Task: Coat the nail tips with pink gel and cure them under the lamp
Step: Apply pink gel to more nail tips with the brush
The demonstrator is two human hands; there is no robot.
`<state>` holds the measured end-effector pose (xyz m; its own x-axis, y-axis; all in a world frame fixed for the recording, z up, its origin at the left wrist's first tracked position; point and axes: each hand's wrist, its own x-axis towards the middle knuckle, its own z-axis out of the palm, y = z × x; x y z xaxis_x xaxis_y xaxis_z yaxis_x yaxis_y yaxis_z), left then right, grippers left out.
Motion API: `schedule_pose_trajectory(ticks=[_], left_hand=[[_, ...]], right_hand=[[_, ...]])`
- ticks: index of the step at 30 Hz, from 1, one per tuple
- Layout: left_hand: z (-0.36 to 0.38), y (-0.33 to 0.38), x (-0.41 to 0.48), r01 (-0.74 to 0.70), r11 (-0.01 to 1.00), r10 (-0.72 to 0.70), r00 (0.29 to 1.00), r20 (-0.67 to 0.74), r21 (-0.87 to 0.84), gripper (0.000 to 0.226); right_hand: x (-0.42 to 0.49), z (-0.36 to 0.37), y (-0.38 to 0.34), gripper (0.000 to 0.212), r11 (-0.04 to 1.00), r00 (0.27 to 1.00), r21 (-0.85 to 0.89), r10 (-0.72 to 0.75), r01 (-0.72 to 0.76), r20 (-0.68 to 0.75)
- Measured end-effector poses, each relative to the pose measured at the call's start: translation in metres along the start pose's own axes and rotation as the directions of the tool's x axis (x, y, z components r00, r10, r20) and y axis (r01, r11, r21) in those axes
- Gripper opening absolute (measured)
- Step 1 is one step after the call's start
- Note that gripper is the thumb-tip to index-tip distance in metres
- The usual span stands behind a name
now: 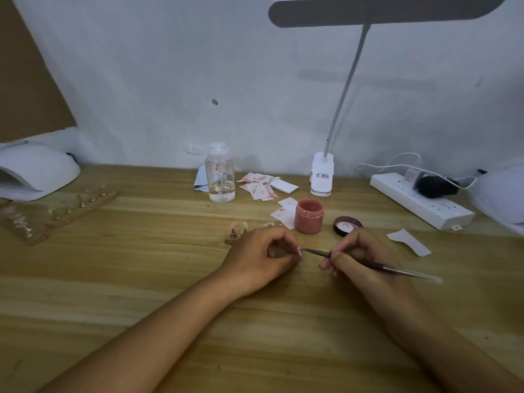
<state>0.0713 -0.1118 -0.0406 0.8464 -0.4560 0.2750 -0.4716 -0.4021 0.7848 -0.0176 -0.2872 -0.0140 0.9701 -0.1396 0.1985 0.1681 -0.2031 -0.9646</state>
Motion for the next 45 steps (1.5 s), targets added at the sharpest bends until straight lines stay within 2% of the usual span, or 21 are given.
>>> schedule_pose_trajectory(ticks=[7,11,16,35,40,45], left_hand=[[0.000,-0.001,0.000,-0.013,1.000,0.013,1.000,0.002,-0.012,0.020],[0.000,-0.002,0.001,-0.014,1.000,0.014,1.000,0.000,-0.011,0.019],[0.000,-0.001,0.000,-0.018,0.999,0.018,1.000,0.004,0.040,0.019],[0.000,0.000,-0.002,-0.049,0.995,0.049,0.999,0.004,0.088,0.018],[0.000,-0.002,-0.001,-0.039,0.997,0.039,0.999,0.001,0.069,0.017],[-0.001,-0.003,0.001,-0.030,1.000,0.030,1.000,-0.002,0.002,0.017]], right_hand=[[-0.001,0.000,0.001,0.007,1.000,1.000,-0.014,0.018,-0.018,-0.008],[0.000,0.000,0.000,0.007,1.000,0.999,0.016,-0.023,0.024,-0.028],[0.000,0.001,0.000,0.007,1.000,0.999,0.017,-0.010,0.010,0.043],[-0.002,0.000,-0.001,0.006,0.999,0.998,-0.011,-0.035,0.036,0.050],[0.001,-0.005,-0.010,0.008,0.989,0.981,0.005,-0.146,0.148,-0.127],[0.032,-0.010,-0.018,0.007,0.999,0.983,-0.030,-0.045,0.040,-0.176]])
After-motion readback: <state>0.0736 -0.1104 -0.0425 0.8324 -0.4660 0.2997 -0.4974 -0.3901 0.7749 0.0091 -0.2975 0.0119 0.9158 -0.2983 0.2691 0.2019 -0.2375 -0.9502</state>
